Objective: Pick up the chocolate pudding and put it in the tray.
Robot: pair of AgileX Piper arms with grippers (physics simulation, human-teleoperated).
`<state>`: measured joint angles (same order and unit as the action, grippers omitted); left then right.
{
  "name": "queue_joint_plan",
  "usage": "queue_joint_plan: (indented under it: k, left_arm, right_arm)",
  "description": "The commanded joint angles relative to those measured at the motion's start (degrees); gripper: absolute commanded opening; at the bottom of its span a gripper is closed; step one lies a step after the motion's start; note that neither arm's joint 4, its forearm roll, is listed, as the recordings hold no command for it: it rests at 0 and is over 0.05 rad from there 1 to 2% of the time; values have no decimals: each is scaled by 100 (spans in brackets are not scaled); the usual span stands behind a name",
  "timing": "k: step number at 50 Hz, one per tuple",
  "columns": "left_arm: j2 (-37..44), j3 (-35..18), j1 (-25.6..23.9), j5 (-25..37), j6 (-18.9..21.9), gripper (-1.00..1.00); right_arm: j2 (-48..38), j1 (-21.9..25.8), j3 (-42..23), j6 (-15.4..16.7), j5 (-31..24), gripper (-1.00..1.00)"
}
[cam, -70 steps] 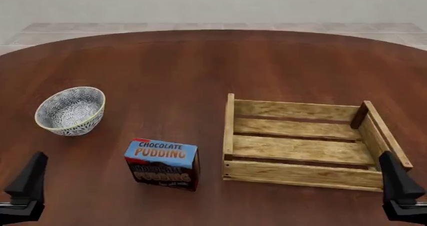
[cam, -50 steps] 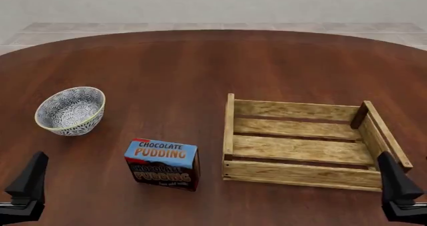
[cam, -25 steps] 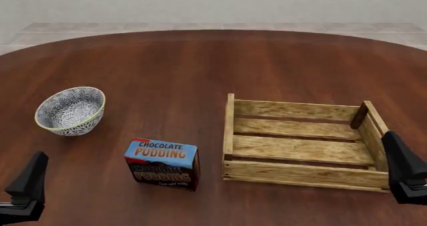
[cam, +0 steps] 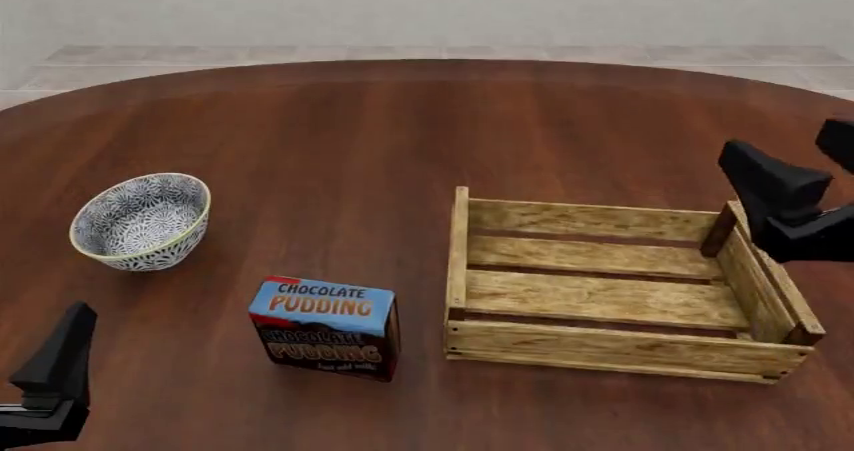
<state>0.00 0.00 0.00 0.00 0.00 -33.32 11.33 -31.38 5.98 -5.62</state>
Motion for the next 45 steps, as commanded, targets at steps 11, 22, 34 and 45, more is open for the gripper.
queue_joint_plan:
  k: [11, 22, 34, 45]
  left_arm:
    - [0, 0, 0, 0, 0, 100]
    - [0, 0, 0, 0, 0, 100]
    - [0, 0, 0, 0, 0, 100]
    - [0, 0, 0, 0, 0, 100]
  right_arm:
    - [-1702, 1435, -1912, 1375, -420, 100]
    - [-2722, 2310, -2914, 1540, -899, 100]
    - [-3938, 2835, -4196, 1417, -1697, 100]
    - [-4824, 3254, -5126, 1327, -2276, 100]
